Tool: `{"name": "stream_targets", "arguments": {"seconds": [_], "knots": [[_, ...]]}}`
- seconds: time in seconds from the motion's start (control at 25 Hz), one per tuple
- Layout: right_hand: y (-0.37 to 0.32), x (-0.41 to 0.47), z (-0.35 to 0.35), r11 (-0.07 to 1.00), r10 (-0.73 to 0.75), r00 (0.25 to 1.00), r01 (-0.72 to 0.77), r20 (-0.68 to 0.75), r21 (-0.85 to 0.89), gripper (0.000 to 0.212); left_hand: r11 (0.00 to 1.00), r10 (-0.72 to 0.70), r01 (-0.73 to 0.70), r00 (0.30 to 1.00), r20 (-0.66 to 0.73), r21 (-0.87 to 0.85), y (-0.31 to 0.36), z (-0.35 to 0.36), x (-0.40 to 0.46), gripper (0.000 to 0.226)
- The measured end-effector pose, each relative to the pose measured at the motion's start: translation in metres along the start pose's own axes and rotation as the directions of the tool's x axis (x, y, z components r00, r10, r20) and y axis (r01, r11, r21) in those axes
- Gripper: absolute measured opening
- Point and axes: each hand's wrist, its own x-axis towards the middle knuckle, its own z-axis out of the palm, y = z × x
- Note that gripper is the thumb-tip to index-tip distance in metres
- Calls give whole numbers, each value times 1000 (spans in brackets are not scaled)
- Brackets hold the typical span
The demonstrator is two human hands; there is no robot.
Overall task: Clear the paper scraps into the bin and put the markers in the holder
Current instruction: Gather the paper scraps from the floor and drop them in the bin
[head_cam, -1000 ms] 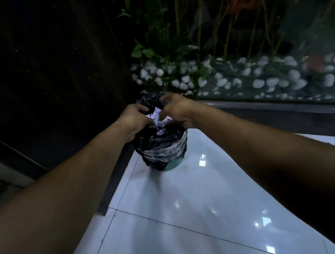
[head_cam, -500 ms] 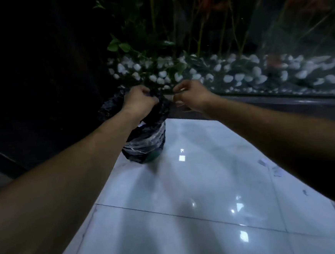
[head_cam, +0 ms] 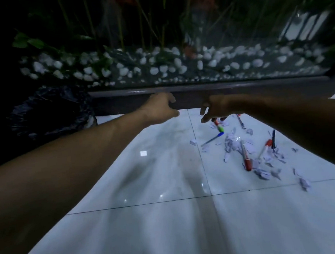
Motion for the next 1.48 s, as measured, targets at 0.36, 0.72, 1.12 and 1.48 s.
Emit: {"name": "stream_targets", "arguments": {"seconds": [0.36, 0.72, 1.12, 1.48], "knots": [[113, 13, 34, 988, 84, 981, -58, 175, -145, 43, 981, -110, 41, 921, 373, 188, 40, 97, 29, 69], [139, 7, 33, 964, -37, 992, 68, 124, -255, 53, 917, -128, -70, 880, 457, 393, 84, 155, 46, 73], [216, -34, 48, 980, 176, 984, -175, 3, -100, 50, 863, -255, 57, 906, 336, 502, 27, 189, 80, 89], [218, 22, 85, 894, 416, 907, -421, 68, 153, 34, 957, -145, 38, 921, 361, 286, -14, 219, 77, 69]]}}
